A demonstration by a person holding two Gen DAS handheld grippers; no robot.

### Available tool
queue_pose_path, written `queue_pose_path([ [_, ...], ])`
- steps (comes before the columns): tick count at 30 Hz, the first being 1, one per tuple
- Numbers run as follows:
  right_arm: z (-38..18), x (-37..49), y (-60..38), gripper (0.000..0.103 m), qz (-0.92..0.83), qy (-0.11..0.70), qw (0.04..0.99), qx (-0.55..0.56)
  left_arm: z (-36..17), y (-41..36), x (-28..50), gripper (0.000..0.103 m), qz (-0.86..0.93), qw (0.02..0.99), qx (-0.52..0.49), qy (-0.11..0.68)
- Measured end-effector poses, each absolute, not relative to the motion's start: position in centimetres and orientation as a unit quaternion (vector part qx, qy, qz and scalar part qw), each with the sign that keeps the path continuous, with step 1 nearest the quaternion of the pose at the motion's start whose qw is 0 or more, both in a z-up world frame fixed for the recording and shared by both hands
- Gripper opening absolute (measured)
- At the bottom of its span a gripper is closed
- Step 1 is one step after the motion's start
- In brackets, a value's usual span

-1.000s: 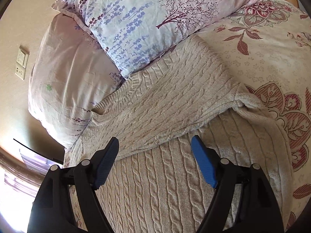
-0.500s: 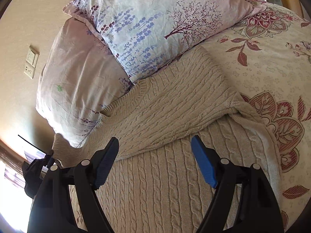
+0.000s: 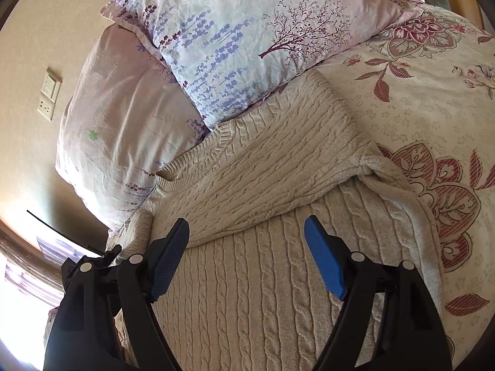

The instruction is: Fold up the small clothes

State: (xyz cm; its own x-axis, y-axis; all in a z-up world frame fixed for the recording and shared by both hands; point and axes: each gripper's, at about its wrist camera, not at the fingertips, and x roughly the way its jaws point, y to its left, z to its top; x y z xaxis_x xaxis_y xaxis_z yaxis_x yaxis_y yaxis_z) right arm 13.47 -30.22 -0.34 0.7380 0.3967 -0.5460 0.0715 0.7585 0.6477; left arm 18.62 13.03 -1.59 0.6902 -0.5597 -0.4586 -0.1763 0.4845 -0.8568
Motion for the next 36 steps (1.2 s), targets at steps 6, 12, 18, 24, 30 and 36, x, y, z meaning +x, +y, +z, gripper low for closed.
queue_pose_path([
  [6, -0.4, 13.4, -30.2, 0.078, 0.098, 0.351, 0.869, 0.334, -1.4, 18.8, 17.7, 0.039, -0.054, 0.768, -0.54, 0.34],
  [12, -0.4, 13.1, -30.5, 0.078, 0.101, 0.347, 0.87, 0.335, -1.0, 20.3, 18.6, 0.01, -0.043, 0.768, -0.546, 0.333],
  [18, 0.2, 12.6, -31.9, 0.078, 0.095, 0.332, 0.876, 0.337, 3.6, 15.8, 20.2, 0.007, -0.105, 0.809, -0.487, 0.311],
  [24, 0.5, 12.4, -33.8, 0.078, 0.084, 0.317, 0.879, 0.345, 8.1, 3.9, 22.4, 0.007, -0.247, 0.848, -0.339, 0.325],
  [30, 0.1, 12.4, -35.3, 0.078, 0.071, 0.316, 0.876, 0.357, 5.4, -9.0, 22.3, 0.024, -0.327, 0.842, -0.122, 0.411],
  [36, 1.1, 13.8, -35.4, 0.07, 0.103, 0.324, 0.871, 0.356, 6.2, -5.4, 19.8, 0.06, -0.307, 0.859, -0.107, 0.396],
])
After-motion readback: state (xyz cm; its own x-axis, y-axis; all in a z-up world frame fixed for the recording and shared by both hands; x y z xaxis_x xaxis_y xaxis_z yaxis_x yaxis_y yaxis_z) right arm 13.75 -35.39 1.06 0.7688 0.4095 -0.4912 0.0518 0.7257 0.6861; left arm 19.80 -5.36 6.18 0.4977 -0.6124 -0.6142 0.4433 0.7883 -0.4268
